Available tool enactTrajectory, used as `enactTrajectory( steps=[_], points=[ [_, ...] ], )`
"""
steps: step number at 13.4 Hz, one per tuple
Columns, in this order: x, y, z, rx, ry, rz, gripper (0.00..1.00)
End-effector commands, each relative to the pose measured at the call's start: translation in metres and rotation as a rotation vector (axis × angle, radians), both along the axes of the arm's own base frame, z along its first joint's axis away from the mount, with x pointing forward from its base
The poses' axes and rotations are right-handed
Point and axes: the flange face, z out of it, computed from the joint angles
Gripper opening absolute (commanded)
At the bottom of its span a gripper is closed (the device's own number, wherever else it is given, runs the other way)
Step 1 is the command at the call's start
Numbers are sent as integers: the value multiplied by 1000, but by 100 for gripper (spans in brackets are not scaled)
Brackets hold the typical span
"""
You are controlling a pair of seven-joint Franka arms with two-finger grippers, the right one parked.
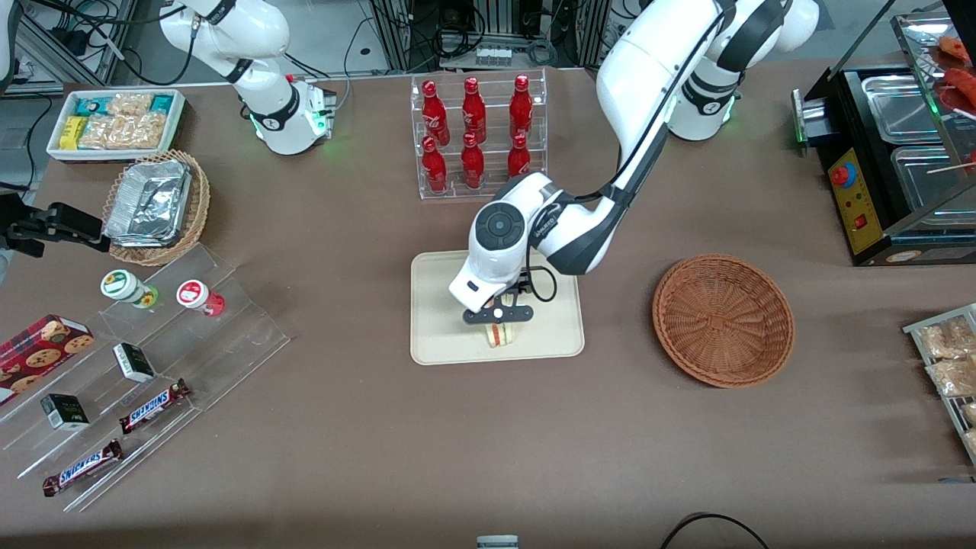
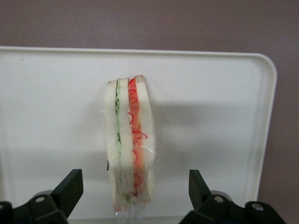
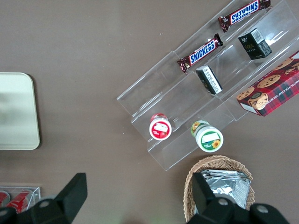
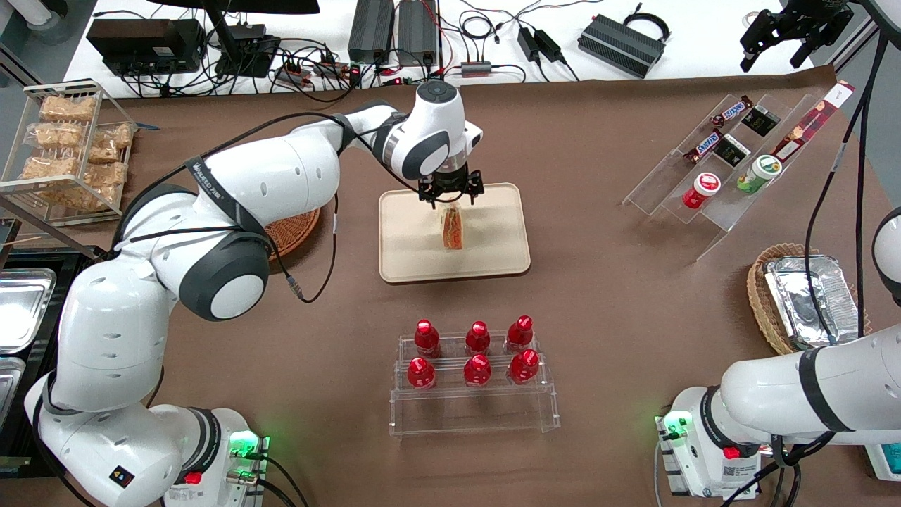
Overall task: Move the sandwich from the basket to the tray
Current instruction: 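Open the left gripper to release the sandwich on the tray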
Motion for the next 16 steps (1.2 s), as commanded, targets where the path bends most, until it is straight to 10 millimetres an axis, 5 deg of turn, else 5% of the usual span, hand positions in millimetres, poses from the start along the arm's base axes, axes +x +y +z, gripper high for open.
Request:
enactTrajectory(
  steps=[1,8,16],
  points=[
    [-4,6,51,6,3,4,100],
    [0,35,137,11,-34,15,100],
    [37,132,163,52,-2,-14,100]
  ],
)
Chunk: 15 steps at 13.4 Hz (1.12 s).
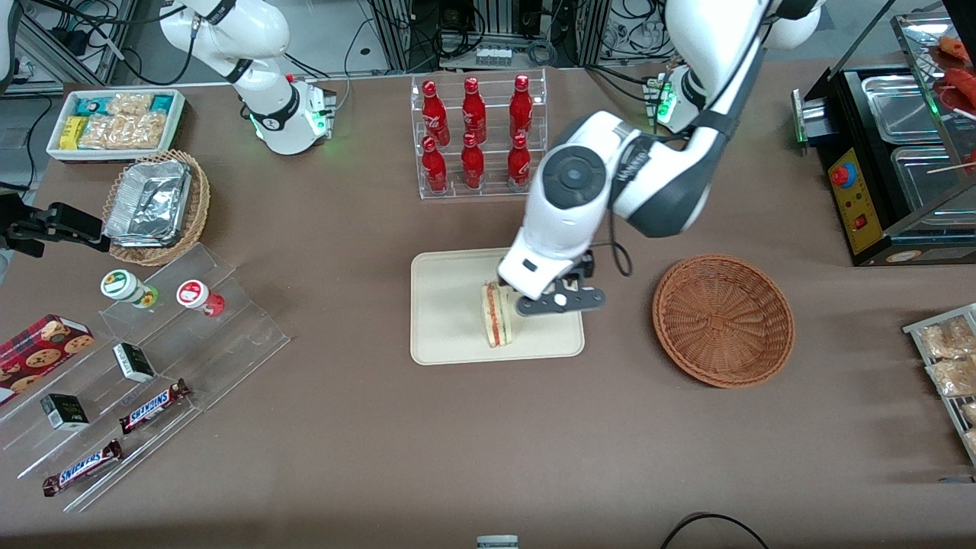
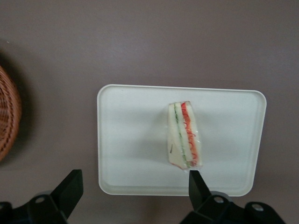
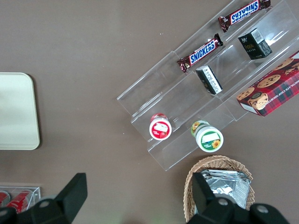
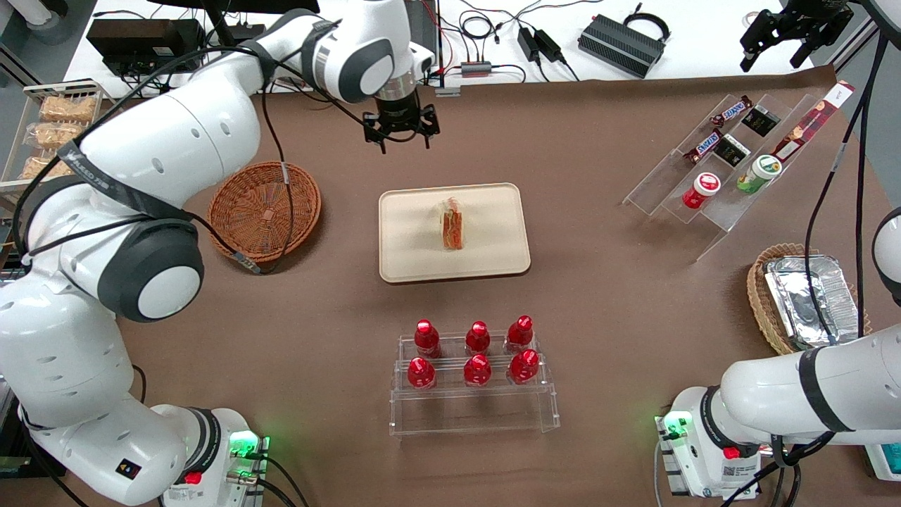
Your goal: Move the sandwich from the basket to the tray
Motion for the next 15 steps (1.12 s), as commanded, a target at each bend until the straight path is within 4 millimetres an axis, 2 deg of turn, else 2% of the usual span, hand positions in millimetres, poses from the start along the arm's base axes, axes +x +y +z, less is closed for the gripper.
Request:
enactTrajectory(
  steps=[1,5,9,11,13,15],
  points=[
    [-2,39,14,10,7,-45,100],
    [8,104,27,19,28,-127,100],
    [19,173,52,20,68,-214,100],
    [18,216,63,17,76,-244,100],
    [12,243,79,15,73,-251,100],
    [4,279,101,15,89,-198,100]
  ],
)
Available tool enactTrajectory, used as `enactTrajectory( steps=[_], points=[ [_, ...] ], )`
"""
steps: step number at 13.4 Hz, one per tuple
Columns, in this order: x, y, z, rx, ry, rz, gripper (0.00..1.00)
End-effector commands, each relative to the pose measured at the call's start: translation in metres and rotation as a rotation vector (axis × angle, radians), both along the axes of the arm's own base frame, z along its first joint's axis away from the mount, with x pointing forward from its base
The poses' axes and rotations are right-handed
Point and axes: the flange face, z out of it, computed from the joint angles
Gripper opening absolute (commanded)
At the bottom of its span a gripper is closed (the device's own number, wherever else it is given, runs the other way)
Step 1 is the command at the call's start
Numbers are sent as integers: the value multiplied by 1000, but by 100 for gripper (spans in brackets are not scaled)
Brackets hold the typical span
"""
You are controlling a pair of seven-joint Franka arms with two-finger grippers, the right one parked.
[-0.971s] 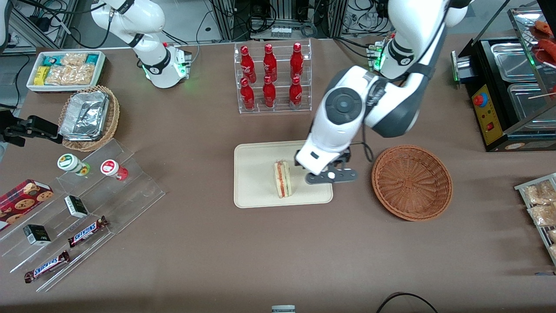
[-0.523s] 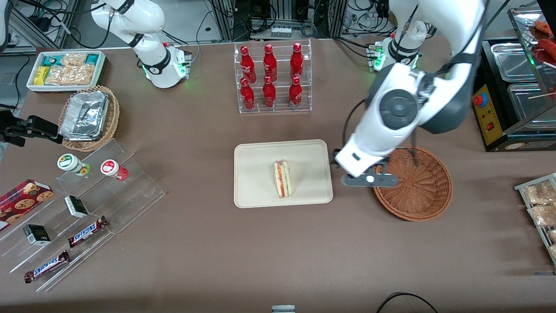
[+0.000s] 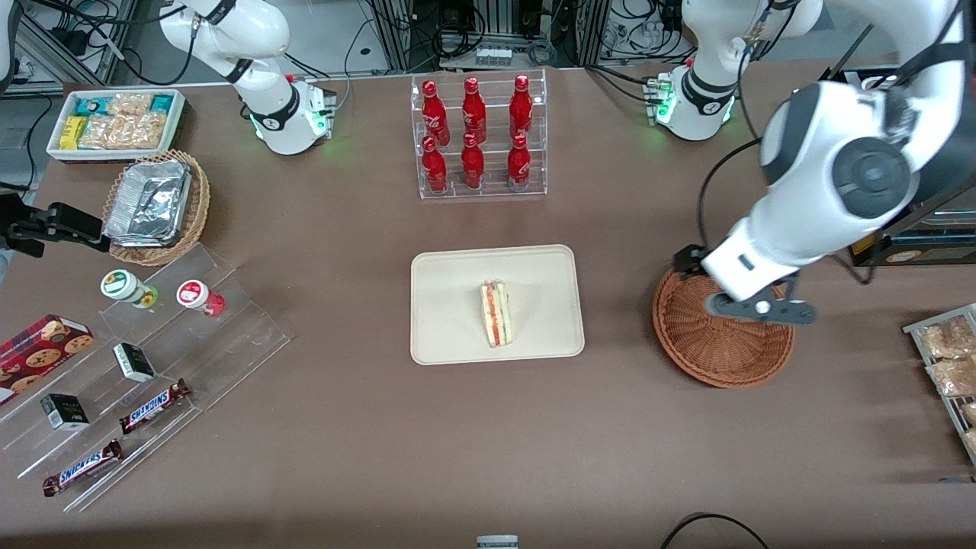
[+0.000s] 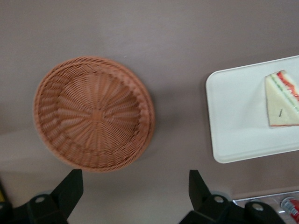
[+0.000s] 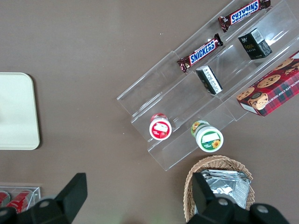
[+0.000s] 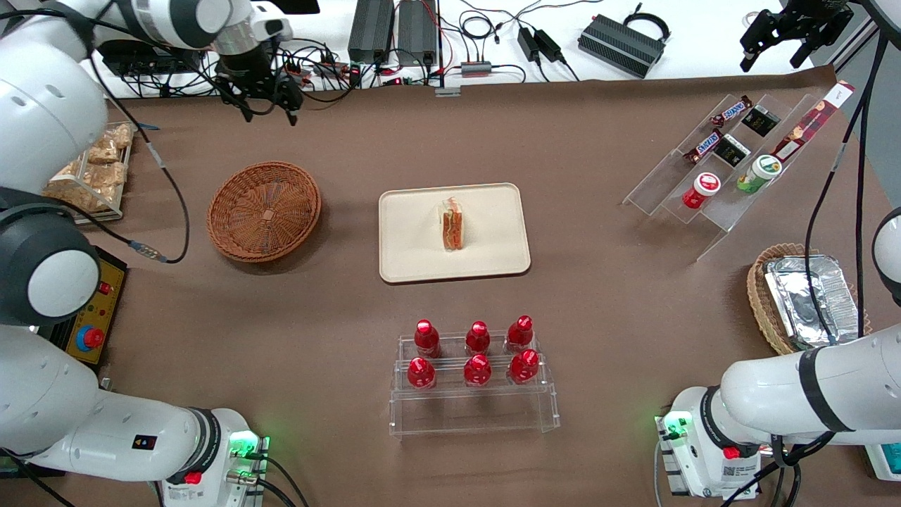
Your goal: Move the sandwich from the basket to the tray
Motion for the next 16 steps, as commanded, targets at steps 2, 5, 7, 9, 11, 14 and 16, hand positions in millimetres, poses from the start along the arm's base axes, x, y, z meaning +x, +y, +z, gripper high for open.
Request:
enactTrajectory(
  steps=[2,5,7,9,11,14,16],
  points=[
    [-33,49,45,-6,34,12,100],
    [-49,82,69,-2,56,-32,100],
    [-53,87,81,8,52,-17,100],
    [-59,88,92,13,68,-11,100],
    [-64,98,99,19,68,6,100],
    [-73,112,111,23,68,31,100],
    [-80,116,119,29,64,36,100]
  ],
)
